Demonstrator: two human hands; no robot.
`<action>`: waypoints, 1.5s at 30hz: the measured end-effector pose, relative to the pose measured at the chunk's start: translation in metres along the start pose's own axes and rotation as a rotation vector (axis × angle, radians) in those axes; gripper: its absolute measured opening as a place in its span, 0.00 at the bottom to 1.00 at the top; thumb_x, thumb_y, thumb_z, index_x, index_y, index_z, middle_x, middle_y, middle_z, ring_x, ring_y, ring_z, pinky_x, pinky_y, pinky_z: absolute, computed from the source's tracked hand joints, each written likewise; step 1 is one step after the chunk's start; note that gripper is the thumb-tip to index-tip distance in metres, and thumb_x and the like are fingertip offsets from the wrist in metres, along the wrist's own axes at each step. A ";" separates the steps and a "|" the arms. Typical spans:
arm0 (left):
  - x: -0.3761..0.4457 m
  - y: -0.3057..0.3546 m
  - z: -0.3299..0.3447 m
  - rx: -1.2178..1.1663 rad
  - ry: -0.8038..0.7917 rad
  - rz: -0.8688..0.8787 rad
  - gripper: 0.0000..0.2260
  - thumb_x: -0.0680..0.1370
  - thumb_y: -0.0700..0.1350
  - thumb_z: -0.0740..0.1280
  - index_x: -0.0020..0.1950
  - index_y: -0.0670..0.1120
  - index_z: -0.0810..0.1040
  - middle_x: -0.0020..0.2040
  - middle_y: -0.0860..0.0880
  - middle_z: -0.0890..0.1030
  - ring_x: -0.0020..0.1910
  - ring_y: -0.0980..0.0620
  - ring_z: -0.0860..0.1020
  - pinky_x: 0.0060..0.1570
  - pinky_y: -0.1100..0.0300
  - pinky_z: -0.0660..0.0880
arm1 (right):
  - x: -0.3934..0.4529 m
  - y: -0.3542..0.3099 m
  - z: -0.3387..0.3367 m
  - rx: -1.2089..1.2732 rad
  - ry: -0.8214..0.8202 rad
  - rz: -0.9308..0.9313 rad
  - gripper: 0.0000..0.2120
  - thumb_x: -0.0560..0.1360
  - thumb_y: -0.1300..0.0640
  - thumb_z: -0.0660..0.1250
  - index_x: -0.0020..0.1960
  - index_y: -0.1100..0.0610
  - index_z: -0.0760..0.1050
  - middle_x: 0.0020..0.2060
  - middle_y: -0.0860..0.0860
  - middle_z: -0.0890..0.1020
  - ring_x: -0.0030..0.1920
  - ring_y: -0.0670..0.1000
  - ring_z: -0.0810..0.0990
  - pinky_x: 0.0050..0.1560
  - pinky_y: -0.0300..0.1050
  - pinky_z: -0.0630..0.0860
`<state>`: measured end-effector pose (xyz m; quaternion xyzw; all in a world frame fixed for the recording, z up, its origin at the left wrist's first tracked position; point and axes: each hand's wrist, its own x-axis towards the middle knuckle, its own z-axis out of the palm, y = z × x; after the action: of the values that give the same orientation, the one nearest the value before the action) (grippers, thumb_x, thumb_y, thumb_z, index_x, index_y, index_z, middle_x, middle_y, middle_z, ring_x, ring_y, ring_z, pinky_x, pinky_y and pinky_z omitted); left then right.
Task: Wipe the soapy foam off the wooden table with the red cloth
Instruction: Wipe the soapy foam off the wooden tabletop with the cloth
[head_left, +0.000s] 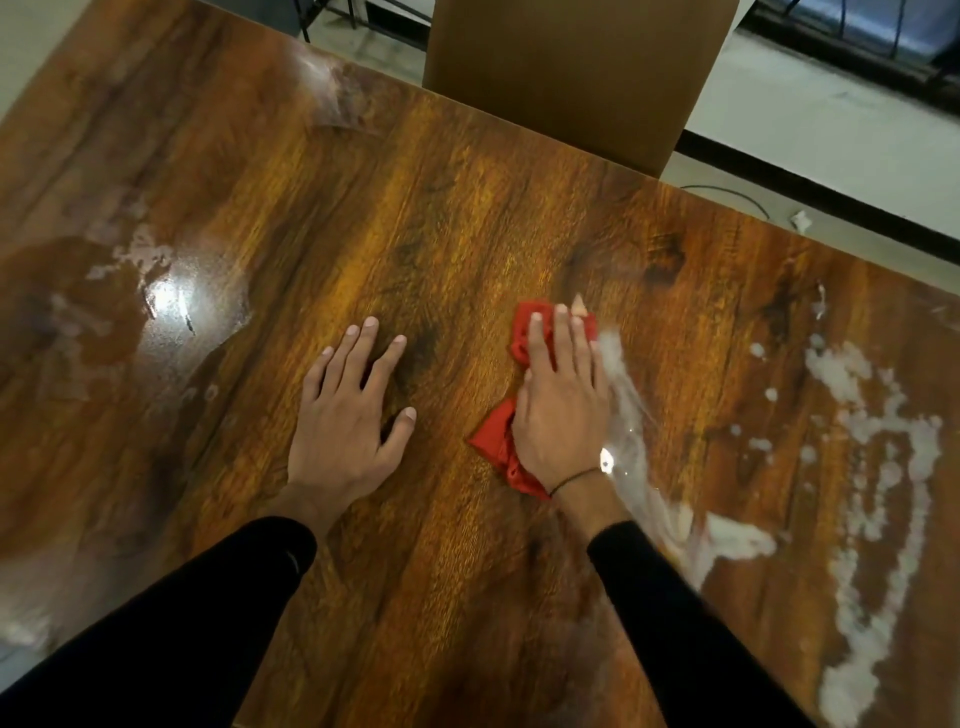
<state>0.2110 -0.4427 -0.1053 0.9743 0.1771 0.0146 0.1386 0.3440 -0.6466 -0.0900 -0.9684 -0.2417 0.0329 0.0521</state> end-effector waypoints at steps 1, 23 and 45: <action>0.000 0.000 0.000 0.001 0.000 0.000 0.35 0.84 0.60 0.59 0.90 0.52 0.59 0.91 0.46 0.53 0.90 0.45 0.51 0.87 0.43 0.50 | -0.014 -0.002 0.000 0.004 0.015 0.107 0.33 0.87 0.50 0.47 0.91 0.55 0.53 0.91 0.58 0.53 0.91 0.59 0.51 0.90 0.64 0.53; -0.003 0.004 -0.004 -0.049 0.016 0.023 0.34 0.84 0.60 0.60 0.89 0.51 0.61 0.90 0.43 0.57 0.90 0.42 0.54 0.86 0.39 0.52 | -0.027 0.044 -0.003 0.016 0.084 0.554 0.32 0.88 0.53 0.55 0.91 0.59 0.54 0.90 0.62 0.55 0.91 0.63 0.52 0.89 0.65 0.54; -0.117 0.074 0.017 0.005 -0.107 0.108 0.32 0.89 0.62 0.54 0.91 0.51 0.54 0.92 0.48 0.47 0.91 0.48 0.45 0.89 0.47 0.42 | -0.090 0.097 -0.019 0.044 -0.011 0.100 0.30 0.90 0.52 0.50 0.91 0.57 0.55 0.90 0.60 0.55 0.91 0.61 0.52 0.90 0.63 0.52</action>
<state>0.1276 -0.5545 -0.0988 0.9821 0.1169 -0.0303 0.1444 0.3113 -0.7758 -0.0789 -0.9777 -0.1927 0.0461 0.0704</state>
